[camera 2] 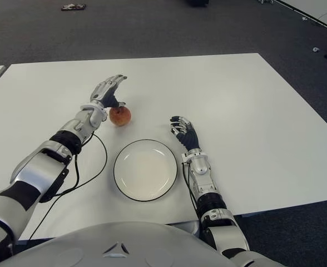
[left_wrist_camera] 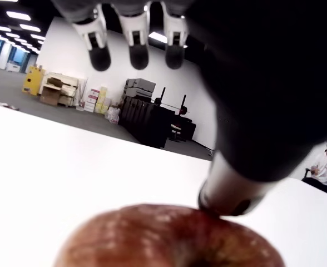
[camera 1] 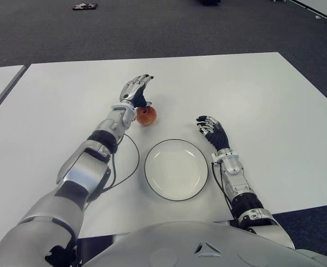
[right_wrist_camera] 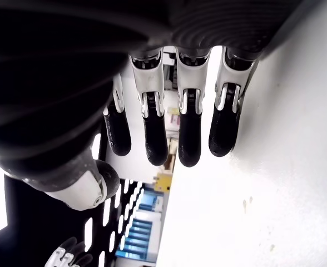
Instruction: Put the apples into the plate.
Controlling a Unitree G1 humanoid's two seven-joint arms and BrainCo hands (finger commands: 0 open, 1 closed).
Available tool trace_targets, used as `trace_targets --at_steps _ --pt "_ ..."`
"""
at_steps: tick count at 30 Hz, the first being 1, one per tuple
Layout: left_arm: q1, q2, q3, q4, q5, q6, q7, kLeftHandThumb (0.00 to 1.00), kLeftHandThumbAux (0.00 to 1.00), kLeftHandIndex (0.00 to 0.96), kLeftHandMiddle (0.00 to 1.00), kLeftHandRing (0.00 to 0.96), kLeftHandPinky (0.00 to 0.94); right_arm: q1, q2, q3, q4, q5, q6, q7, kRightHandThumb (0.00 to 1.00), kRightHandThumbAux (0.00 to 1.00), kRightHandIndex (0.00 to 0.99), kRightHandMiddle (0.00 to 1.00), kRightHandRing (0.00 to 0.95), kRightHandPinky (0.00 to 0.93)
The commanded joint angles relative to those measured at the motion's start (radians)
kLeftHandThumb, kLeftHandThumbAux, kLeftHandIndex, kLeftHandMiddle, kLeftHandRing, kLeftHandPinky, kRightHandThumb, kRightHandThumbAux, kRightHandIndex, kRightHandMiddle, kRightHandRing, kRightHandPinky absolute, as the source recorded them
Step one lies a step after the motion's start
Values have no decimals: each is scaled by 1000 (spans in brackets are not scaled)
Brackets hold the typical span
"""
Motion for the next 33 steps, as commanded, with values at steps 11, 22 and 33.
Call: trace_targets --at_steps 11,22,33 --pt "25 -10 -51 31 21 25 -31 97 166 0 0 0 0 68 -1 32 55 -44 49 -43 621 669 297 339 333 345" --pt "55 -16 -20 -10 -43 -37 -99 84 165 0 0 0 0 68 -4 43 56 -52 42 -50 619 670 293 344 340 359" --pt "95 -12 46 -73 -131 -92 -169 79 190 0 0 0 0 70 -9 56 52 -59 43 -58 622 671 293 338 336 353"
